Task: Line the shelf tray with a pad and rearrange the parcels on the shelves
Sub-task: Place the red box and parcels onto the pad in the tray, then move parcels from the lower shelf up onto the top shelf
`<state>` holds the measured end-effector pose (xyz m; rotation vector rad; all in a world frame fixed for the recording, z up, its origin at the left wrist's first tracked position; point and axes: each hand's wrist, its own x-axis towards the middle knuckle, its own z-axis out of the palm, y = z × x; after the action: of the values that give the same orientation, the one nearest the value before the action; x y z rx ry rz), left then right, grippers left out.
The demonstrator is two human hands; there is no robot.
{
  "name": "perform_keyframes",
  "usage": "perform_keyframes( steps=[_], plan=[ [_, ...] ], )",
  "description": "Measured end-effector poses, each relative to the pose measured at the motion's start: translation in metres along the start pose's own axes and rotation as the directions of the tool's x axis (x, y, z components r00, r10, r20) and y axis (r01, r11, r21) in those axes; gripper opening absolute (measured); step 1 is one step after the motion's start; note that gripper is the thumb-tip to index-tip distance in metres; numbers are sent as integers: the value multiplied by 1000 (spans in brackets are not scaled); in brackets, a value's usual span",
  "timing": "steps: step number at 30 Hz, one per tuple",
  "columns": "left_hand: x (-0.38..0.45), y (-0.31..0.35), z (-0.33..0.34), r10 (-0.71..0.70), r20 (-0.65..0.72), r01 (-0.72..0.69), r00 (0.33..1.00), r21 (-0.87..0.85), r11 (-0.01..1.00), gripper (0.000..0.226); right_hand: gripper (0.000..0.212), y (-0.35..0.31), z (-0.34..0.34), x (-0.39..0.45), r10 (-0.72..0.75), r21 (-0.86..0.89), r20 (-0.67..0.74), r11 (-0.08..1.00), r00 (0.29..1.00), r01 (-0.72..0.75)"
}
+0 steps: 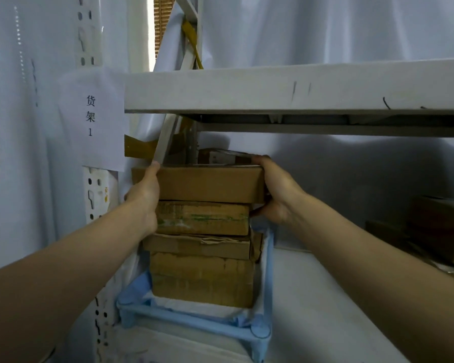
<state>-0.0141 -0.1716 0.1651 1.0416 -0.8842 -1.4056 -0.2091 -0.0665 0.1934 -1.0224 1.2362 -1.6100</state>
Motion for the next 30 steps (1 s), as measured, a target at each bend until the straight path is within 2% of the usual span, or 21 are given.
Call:
perform_keyframes(
  steps=[2, 9, 12, 15, 17, 19, 22, 27, 28, 30],
  plan=[
    [-2, -2, -3, 17, -3, -17, 1000, 2, 1000, 76, 35, 3, 1, -6, 6, 4, 13, 1000, 1000, -6],
    [20, -10, -10, 34, -42, -33, 999, 25, 999, 128, 42, 9, -7, -25, 13, 39, 0, 999, 1000, -13],
    [11, -13, -11, 75, -31, -73, 997, 58, 996, 129, 46, 15, -10, -28, 1, -19, -27, 1000, 1000, -1],
    [-21, -14, -10, 112, 20, -113, 994, 90, 989, 124, 53, 19, -11, -35, -24, -59, -110, 998, 994, 18],
    [-33, -17, -13, 134, 42, -138, 990, 94, 986, 122, 64, 23, -12, -43, -26, -84, -151, 996, 988, 13],
    [-41, -22, -16, 168, 24, -169, 986, 107, 980, 115, 74, 30, -13, -49, -7, -101, -180, 995, 984, -12],
    [-54, -35, -16, 256, 17, -255, 967, 161, 953, 99, 74, 44, -17, -62, 11, -113, -211, 993, 978, -35],
    [-114, -55, 5, 280, 194, -318, 940, 201, 927, 75, 70, 70, -37, -92, 48, -143, -320, 985, 946, -98],
    [-125, -61, 11, 266, 236, -316, 935, 210, 925, 61, 70, 75, -44, -98, 59, -146, -343, 982, 938, -115],
    [-139, -76, 25, 248, 307, -318, 919, 203, 926, 18, 69, 81, -63, -112, 68, -157, -380, 978, 922, -137]
  ],
)
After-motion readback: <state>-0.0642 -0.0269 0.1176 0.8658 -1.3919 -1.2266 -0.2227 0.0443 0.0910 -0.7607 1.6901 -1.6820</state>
